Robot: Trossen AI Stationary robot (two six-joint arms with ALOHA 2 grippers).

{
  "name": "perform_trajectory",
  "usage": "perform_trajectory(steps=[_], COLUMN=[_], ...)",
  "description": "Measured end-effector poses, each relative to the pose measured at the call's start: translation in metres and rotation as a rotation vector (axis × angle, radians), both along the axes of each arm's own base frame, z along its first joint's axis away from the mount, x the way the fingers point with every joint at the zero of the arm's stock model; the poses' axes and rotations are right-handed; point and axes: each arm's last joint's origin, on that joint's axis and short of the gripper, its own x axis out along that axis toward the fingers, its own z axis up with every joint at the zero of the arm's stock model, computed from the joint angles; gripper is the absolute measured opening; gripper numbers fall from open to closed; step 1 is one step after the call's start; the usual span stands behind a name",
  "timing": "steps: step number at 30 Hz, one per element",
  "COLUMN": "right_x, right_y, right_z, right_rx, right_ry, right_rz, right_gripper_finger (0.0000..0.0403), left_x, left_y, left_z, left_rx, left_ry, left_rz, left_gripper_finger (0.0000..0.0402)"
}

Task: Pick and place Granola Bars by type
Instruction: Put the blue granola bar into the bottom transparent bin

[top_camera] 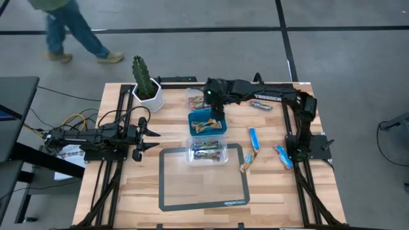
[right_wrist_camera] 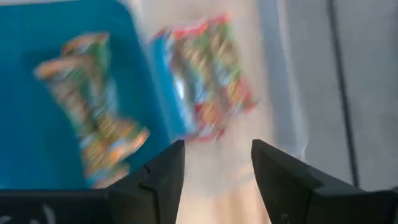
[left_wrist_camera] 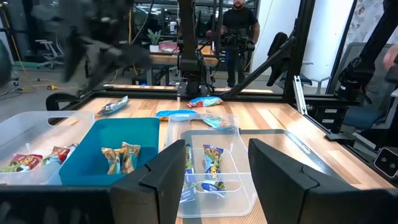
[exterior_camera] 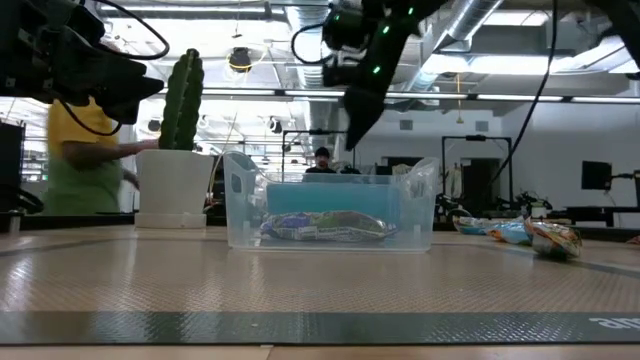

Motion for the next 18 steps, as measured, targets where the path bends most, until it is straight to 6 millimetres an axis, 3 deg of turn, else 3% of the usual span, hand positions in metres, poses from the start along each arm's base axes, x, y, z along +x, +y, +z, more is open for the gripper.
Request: perform_trajectory(steps=[9,18], right_x=[-0.043,-0.078], right_y=[0.051,0.087], right_z=[0.032,0.052], right_rx=[0.126,0.098], right_ry=[0.147,0.274], right_rz=[-0.149,-0.269], right_gripper_finger=[0.0178,0.0176], left_x=[0.000,0.000], left_y=[0.000,0.000], left_z=[0.000,0.000], left_rx=[0.000,-0.001], left_ry=[0.000,0.000], left_rz=[0.000,0.000], left_gripper_finger=[0.0168,0.0168])
